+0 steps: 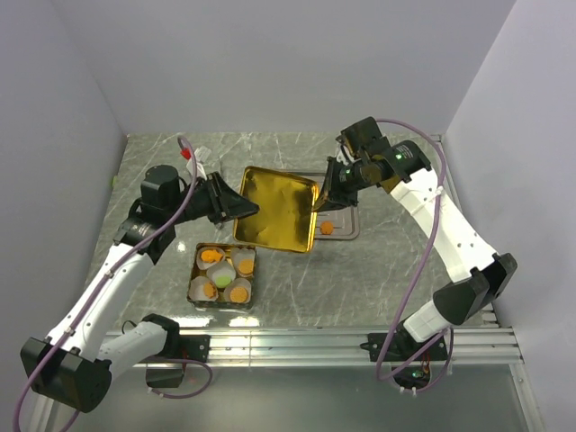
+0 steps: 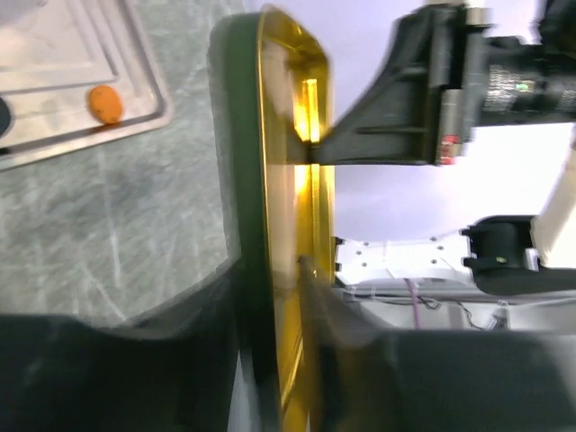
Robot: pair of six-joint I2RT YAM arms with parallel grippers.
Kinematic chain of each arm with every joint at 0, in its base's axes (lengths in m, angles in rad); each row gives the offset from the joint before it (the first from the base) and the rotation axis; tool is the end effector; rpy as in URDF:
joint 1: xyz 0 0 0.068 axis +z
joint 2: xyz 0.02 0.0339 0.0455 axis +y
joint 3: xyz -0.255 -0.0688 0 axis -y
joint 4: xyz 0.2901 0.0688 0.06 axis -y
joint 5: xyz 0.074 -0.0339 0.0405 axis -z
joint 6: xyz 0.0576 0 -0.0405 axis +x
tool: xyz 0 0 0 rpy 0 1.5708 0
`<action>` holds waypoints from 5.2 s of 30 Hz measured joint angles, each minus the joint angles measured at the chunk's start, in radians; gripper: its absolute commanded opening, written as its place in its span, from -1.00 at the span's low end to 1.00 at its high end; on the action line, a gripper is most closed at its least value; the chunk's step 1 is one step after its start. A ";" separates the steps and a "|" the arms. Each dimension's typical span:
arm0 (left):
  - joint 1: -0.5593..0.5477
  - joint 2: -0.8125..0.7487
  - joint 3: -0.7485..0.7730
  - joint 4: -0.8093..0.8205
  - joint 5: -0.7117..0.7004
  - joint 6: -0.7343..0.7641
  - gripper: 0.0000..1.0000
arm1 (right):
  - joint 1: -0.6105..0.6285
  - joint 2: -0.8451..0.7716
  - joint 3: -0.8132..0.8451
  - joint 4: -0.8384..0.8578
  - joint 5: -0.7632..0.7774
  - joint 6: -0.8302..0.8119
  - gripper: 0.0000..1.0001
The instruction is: Pack the cookies
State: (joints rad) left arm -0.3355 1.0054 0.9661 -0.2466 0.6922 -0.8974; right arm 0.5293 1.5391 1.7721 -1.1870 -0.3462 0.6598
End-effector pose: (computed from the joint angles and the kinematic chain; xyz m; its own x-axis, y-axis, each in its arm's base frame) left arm 0.2609 -0.1299 0.3440 -0.8162 -0.3527 -0.4576 0.3105 0.4002 -0.8622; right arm 0.2961 0.1959 0.3892 -0.9513 0.1115 -0.2874 -0.0775 0.8157 0.5733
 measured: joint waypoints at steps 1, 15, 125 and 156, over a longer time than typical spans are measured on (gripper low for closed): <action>0.000 -0.001 0.000 0.012 0.012 -0.003 -0.79 | 0.000 -0.007 -0.018 0.010 -0.004 0.009 -1.00; -0.003 0.022 0.161 -0.170 -0.095 0.209 -0.99 | -0.003 0.017 0.152 -0.042 0.098 0.061 0.37; 0.338 0.194 -0.030 -0.606 -0.502 0.505 0.27 | -0.396 -0.470 -0.541 0.278 -0.300 0.326 -1.00; 0.367 0.537 -0.006 -0.500 -0.401 0.537 -0.53 | -0.531 -0.395 -0.518 0.272 -0.362 0.219 -1.00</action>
State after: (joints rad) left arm 0.0315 1.5421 0.9596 -0.7467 0.2916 -0.3607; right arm -0.0017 1.1439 1.2541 -0.9146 -0.7082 0.8787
